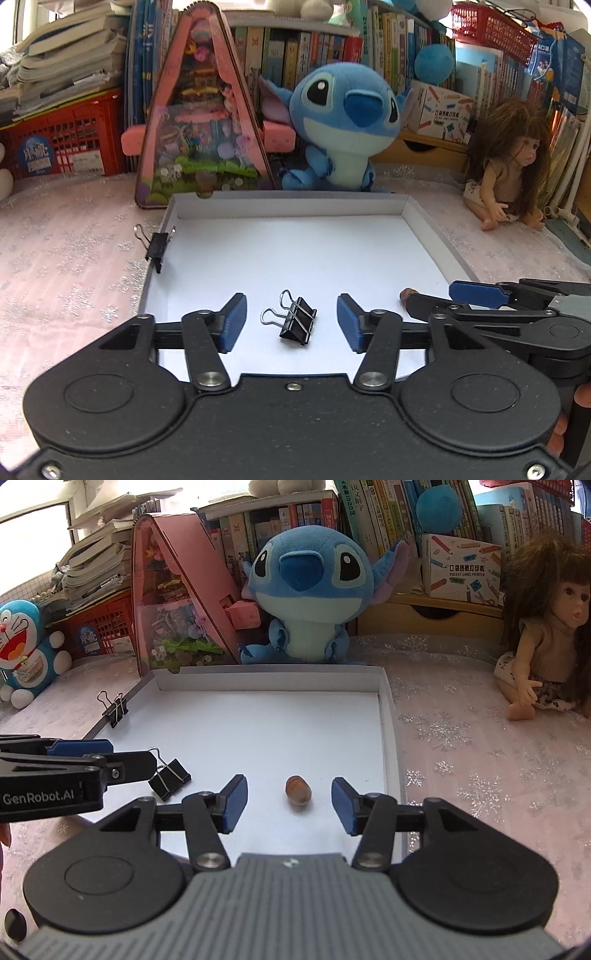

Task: Organize rigid objects
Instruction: 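Withdraw both open tools from the tray toward the remaining objects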

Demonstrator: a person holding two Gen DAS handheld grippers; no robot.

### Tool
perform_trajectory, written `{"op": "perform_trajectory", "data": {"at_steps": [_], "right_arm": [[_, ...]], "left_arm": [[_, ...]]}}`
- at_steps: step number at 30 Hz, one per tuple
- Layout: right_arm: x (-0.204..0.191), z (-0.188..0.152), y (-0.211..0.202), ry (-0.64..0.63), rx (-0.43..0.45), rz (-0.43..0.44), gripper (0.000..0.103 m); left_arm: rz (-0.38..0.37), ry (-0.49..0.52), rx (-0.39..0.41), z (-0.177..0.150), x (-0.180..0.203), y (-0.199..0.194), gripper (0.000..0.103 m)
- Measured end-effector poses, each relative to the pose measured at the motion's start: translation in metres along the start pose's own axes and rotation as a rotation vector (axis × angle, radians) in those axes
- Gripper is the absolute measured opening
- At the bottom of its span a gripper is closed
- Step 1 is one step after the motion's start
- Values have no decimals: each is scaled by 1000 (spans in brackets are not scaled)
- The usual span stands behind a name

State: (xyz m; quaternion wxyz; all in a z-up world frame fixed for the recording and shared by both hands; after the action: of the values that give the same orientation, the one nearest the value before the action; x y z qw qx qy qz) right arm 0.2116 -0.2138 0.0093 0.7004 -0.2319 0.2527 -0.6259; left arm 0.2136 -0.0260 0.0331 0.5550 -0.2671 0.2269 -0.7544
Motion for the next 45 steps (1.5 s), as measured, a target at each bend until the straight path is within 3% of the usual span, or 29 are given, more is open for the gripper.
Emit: {"op": "perform_trajectory", "data": {"at_steps": [6,10,23,45], "right_arm": [[7,-8,-24,15,52,-17,82],[10,-15,-41,14,81,-8,85],[4,-37,-90,-13,175,16,93],[-10,-110,-132,-104,189,4,100]], "left_arm": [[-23,-7,40,-6,-2,-29,79],[-39,18,66,-15,1,-47,84],[-99,48,107,-53,12,-94,88],[-105,134,150,-120,13,-134,91]]}}
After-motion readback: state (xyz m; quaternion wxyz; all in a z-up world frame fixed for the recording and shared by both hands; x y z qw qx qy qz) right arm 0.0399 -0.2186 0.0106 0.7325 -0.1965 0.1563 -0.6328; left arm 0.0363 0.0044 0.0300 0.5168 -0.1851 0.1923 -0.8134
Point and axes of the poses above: each gripper's, at about its wrist camera, not at the fingertips, and y roughly the way its jaws point, x to its right, z to its top, the point moved 2 cm from there along y, roughly the way its jaws point, and after that the axes turned 4 degrees about -z, right-handed, at the moved point
